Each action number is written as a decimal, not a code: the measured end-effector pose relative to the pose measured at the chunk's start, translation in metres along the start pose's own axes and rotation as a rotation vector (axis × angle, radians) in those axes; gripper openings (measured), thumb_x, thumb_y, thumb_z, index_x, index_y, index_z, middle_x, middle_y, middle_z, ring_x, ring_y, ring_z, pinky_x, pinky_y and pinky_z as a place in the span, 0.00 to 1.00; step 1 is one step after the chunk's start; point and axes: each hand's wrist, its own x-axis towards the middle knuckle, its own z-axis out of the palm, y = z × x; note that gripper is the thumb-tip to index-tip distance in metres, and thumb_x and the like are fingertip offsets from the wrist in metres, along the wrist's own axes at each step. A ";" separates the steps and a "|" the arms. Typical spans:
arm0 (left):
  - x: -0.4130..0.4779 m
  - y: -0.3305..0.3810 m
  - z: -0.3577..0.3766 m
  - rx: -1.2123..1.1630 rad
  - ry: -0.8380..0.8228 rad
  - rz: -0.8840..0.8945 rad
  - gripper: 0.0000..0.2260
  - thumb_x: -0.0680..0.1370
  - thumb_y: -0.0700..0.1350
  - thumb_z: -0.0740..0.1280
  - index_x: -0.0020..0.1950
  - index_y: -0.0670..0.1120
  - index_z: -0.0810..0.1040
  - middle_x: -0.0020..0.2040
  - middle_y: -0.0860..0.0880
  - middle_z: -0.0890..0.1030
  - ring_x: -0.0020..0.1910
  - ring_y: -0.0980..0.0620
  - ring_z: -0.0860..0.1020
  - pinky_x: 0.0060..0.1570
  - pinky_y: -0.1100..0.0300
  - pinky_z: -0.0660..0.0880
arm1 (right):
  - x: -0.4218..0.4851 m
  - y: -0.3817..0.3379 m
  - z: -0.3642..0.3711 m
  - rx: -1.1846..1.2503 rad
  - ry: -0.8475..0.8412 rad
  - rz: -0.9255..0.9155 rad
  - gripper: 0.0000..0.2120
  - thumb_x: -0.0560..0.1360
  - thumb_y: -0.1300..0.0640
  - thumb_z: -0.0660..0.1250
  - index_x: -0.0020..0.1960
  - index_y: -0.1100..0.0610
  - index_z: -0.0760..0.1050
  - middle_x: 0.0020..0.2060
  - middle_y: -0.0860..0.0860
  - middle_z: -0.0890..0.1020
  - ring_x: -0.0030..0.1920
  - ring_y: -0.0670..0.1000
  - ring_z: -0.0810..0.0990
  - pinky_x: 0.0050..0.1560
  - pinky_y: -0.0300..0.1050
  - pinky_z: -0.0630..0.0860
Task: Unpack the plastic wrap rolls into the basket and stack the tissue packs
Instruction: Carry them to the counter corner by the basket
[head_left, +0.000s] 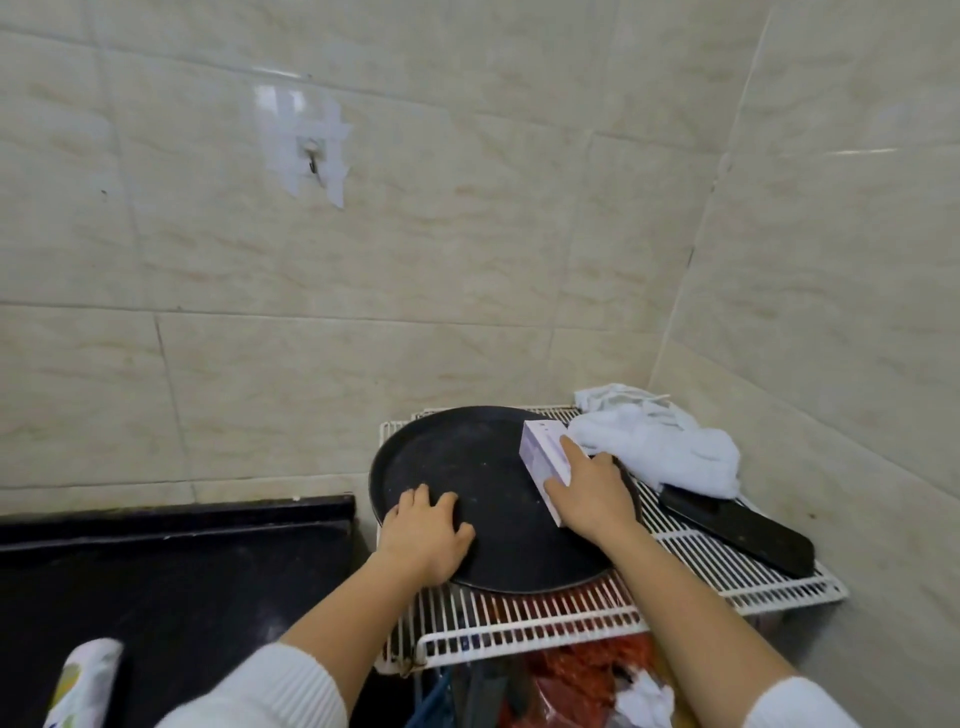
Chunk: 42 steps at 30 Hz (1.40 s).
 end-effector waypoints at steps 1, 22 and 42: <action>-0.002 -0.002 -0.004 -0.017 -0.007 0.013 0.27 0.78 0.59 0.55 0.75 0.51 0.60 0.78 0.42 0.58 0.76 0.42 0.54 0.73 0.45 0.58 | -0.002 -0.008 0.000 0.022 0.000 -0.021 0.30 0.79 0.45 0.57 0.78 0.47 0.53 0.70 0.63 0.65 0.68 0.63 0.67 0.68 0.55 0.68; -0.221 -0.407 -0.062 -0.289 0.337 -0.523 0.20 0.80 0.47 0.58 0.70 0.44 0.67 0.69 0.39 0.70 0.67 0.39 0.67 0.62 0.44 0.69 | -0.193 -0.297 0.194 0.177 -0.240 -0.167 0.29 0.77 0.49 0.60 0.76 0.48 0.57 0.63 0.60 0.68 0.62 0.63 0.70 0.61 0.55 0.71; -0.251 -0.418 0.027 -0.397 0.002 -0.722 0.40 0.70 0.67 0.62 0.76 0.61 0.45 0.71 0.38 0.63 0.70 0.35 0.60 0.66 0.39 0.64 | -0.263 -0.330 0.301 0.248 -0.327 -0.240 0.16 0.76 0.52 0.64 0.61 0.56 0.70 0.58 0.54 0.75 0.58 0.54 0.74 0.57 0.51 0.74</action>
